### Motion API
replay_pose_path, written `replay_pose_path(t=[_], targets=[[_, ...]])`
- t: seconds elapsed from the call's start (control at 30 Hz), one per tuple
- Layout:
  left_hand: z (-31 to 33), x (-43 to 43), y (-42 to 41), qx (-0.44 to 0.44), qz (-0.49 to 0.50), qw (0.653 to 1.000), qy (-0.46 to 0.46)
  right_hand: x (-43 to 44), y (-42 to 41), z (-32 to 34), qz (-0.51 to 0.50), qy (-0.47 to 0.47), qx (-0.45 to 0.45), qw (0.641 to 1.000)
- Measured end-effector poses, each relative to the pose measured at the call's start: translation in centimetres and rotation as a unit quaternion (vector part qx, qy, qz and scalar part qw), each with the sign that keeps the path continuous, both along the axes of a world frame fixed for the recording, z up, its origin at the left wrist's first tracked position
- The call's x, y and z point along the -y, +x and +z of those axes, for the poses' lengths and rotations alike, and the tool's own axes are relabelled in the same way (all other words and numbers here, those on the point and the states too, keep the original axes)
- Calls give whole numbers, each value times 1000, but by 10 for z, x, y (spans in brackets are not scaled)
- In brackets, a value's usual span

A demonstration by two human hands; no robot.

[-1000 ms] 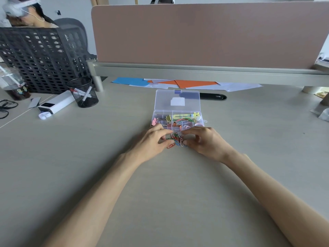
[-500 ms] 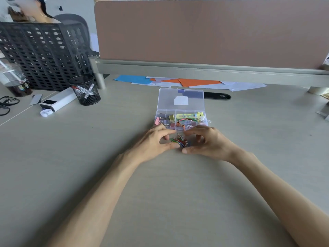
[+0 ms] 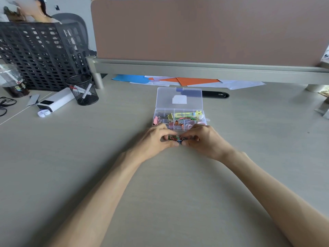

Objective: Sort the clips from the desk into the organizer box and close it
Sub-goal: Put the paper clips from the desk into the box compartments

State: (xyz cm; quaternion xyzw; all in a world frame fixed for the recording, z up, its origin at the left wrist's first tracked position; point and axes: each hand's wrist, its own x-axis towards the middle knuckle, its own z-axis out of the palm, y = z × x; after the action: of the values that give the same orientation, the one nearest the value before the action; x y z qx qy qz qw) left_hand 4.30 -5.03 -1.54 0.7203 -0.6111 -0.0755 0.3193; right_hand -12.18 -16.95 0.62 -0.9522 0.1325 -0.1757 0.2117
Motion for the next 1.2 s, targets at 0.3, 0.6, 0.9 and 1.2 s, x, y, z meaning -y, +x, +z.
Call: replay_pose_path(t=[0.3,0.6,0.9,1.2], targets=[[-3,2,-2,31,-24,997,-69,2,1,-7,-5,3,1,1000],[-3,3,-2,117,-23,989,-89,-2,-1,-8,7,-54,19,998],[-3,2,-2,113,-10,989,-96,-5,0,-19,-29,-114,38,992],[-5,3,3,51,6,991,-120,-1,-3,-18,-55,-82,109,989]])
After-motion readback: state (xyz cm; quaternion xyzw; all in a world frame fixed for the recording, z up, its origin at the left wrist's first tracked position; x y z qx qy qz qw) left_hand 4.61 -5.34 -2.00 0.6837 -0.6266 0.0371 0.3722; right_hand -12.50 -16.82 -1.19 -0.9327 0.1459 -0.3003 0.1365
